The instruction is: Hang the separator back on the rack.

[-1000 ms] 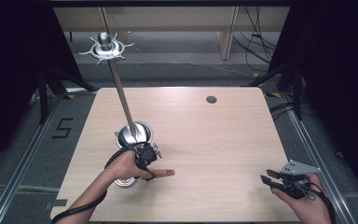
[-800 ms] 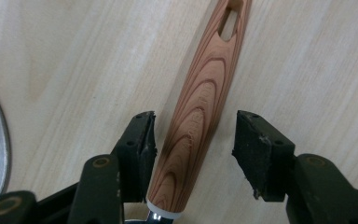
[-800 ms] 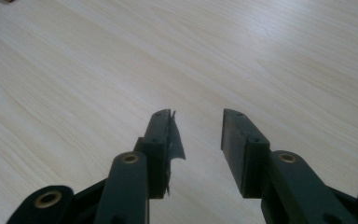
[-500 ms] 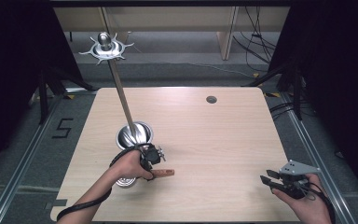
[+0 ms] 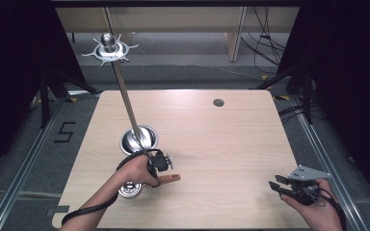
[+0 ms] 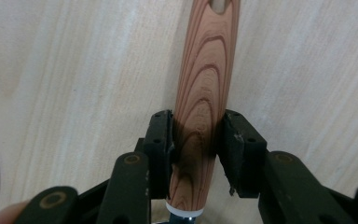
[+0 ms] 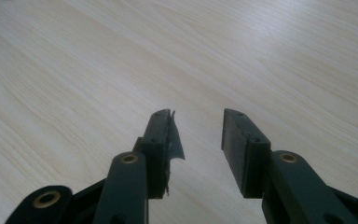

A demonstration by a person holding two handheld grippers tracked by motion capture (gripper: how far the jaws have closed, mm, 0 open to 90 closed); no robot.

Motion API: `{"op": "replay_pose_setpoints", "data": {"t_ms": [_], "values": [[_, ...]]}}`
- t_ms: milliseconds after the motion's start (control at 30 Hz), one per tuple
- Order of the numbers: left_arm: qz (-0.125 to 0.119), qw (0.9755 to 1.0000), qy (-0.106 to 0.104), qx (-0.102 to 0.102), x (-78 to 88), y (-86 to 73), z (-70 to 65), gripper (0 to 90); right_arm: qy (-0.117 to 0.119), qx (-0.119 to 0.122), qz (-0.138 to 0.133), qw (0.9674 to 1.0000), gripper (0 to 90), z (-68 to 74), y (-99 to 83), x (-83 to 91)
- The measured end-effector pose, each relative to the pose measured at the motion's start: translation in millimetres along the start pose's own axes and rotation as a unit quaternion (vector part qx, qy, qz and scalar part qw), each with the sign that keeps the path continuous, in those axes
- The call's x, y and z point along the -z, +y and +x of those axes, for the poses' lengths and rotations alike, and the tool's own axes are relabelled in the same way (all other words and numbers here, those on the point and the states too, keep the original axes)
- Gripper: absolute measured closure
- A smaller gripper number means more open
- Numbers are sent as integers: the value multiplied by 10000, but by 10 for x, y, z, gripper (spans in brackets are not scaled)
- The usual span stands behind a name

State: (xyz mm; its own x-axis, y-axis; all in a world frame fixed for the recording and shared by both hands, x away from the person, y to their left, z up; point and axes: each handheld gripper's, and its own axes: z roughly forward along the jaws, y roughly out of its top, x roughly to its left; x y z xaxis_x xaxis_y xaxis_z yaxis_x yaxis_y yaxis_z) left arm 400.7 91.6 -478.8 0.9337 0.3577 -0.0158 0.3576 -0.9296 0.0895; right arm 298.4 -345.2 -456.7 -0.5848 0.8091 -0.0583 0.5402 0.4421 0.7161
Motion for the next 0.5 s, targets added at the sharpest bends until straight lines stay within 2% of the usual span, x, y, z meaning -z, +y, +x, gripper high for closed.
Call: {"op": "replay_pose_setpoints", "data": {"t_ms": [67,167,200,267,300,333,367,400,433,467,500], "values": [[-10,10000,-23,-24,3,4,-3,668,-21,-47,22,10000,634,6,5,14],[-93,9999,-53,79,6,-16,0,671,-27,10,-26,10000,632,-1,0,10],[-140,9998,-24,102,8,-27,4,672,13,-167,25,9999,632,25,-5,11],[-173,9997,-29,150,10,-42,6,672,30,-247,60,9997,631,30,1,19],[-234,9995,-4,193,18,-56,9,673,29,-247,59,9997,631,30,0,19],[-392,9988,8,298,42,-90,10,673,10,-106,5,9999,631,5,2,11],[-392,9988,8,298,42,-90,10,673,10,-106,5,9999,631,5,2,11],[-530,9979,10,376,83,-126,13,674,10,-130,32,9999,630,14,-3,8],[-530,9979,10,376,83,-126,13,674,-5,-59,6,10000,630,5,-1,3],[-664,9972,86,339,128,-160,37,674,8,-113,56,9999,630,13,4,11],[-728,9965,105,399,149,-180,39,674,7,-115,61,9999,630,16,3,10]]}}
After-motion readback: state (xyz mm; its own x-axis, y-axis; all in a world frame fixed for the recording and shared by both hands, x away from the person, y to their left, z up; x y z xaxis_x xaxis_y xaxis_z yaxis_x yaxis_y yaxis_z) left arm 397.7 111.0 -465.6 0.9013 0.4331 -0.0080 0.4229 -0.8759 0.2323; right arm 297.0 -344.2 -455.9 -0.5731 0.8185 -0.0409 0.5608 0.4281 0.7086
